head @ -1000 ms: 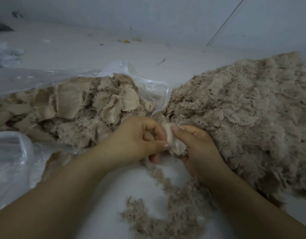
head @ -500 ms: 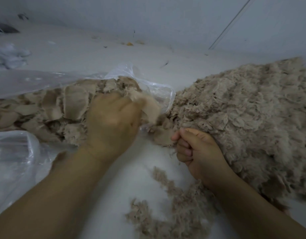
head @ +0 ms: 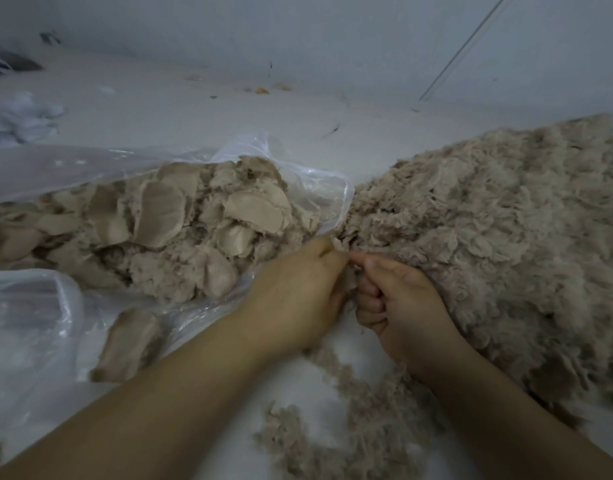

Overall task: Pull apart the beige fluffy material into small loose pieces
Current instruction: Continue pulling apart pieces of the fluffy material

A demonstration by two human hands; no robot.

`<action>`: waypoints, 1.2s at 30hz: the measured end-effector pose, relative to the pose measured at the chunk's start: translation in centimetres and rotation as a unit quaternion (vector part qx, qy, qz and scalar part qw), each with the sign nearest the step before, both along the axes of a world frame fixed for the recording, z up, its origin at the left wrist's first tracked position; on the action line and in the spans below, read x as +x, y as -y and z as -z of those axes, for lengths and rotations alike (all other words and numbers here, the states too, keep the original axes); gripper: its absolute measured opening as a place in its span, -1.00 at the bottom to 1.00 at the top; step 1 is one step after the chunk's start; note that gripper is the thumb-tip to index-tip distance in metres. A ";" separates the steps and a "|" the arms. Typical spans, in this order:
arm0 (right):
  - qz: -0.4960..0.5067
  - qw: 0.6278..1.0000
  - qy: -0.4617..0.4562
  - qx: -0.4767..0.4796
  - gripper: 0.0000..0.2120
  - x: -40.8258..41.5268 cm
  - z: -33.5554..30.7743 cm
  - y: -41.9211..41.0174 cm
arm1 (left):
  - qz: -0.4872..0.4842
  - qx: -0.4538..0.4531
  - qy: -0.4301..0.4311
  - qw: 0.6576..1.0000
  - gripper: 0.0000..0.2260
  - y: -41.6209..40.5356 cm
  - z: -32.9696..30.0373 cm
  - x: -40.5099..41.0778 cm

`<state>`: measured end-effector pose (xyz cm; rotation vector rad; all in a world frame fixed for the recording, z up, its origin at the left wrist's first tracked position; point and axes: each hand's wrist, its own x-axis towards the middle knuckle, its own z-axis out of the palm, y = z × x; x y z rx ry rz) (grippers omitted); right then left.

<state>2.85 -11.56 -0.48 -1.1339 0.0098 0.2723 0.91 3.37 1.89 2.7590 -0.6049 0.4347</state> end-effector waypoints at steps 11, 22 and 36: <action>0.001 1.000 -0.019 -0.011 -0.66 0.1 0.0 0.2 | -0.002 -0.350 0.059 0.935 -0.92 -0.5 0.5 -0.1; -0.022 0.998 0.050 -0.036 -0.83 -0.3 -0.1 0.2 | -0.032 -0.388 0.107 0.915 -0.88 -0.2 0.7 0.0; -0.028 0.999 0.018 -0.005 -0.59 -0.2 -0.1 0.2 | 0.103 -0.366 0.064 0.923 -0.92 0.3 1.3 -0.4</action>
